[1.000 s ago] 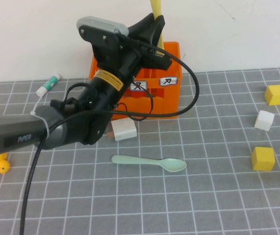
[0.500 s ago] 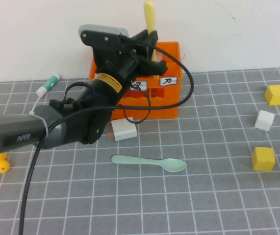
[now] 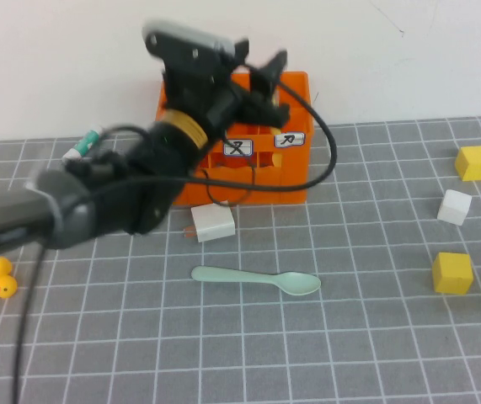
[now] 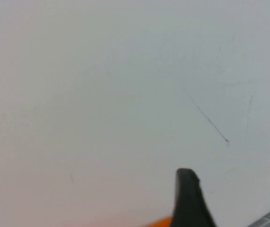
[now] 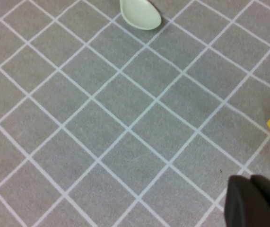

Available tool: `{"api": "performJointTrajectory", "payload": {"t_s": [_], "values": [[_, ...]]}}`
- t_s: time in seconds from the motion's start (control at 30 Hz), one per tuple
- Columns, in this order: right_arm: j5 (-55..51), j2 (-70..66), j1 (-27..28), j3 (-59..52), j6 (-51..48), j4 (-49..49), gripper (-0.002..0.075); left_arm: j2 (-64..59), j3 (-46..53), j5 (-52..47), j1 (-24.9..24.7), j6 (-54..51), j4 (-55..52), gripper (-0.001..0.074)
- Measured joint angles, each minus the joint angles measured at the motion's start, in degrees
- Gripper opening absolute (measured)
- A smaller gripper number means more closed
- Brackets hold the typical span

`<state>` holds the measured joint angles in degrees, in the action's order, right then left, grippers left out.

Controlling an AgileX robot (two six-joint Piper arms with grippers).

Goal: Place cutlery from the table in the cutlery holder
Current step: Pick up the spoon

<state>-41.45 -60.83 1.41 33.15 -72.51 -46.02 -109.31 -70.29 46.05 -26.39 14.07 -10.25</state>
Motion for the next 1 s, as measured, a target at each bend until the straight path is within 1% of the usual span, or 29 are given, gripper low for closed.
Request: {"api": "performJointTrajectory", "payload": {"t_s": [0.07, 0.17, 0.23, 0.3, 0.43, 0.57, 0.73, 0.8, 0.9, 1.0], "values": [[-0.32, 0.00, 0.00, 0.00, -0.13, 0.00, -0.0003, 3.89, 0.00, -3.96, 0.00, -3.21, 0.00, 0.0330], [-1.57, 0.00, 0.00, 0.00, -1.58, 0.00, -0.0003, 11.06, 0.00, -13.09, 0.00, -7.54, 0.00, 0.0187], [-2.59, 0.00, 0.00, 0.00, -2.33, 0.00, -0.0003, 16.96, 0.00, -22.46, 0.00, -7.96, 0.13, 0.0085], [-3.11, 0.00, 0.00, 0.00, -2.59, -0.18, -0.0003, 22.55, 0.00, -30.92, 0.00, -8.19, 0.26, 0.0036], [-4.03, 0.00, 0.00, 0.00, -2.95, -1.66, -0.0003, 34.63, 0.00, -48.31, 0.52, -9.27, 0.42, 0.0008], [-9.51, 0.00, 0.00, 1.92, -4.41, -3.50, -0.0003, 43.83, 0.23, -62.65, 4.17, -9.43, 0.24, 0.0004], [-12.69, 0.00, 0.00, 6.77, -4.81, -4.57, -0.0003, 53.27, 5.31, -64.33, 10.77, -2.66, -1.93, 0.0001], [-13.20, 0.00, 0.00, 9.37, -4.86, -4.57, -0.0003, 56.81, 8.36, -65.07, 12.66, -0.51, -2.17, 0.0001], [-13.20, 0.00, 0.00, 12.73, -4.97, -4.45, -0.0003, 61.45, 14.34, -67.46, 14.31, 0.12, -2.60, 0.0001], [-13.20, -0.35, 0.00, 16.09, -4.96, -4.45, -0.0003, 66.83, 22.12, -68.54, 14.57, 0.25, -4.61, 0.0000]]}}
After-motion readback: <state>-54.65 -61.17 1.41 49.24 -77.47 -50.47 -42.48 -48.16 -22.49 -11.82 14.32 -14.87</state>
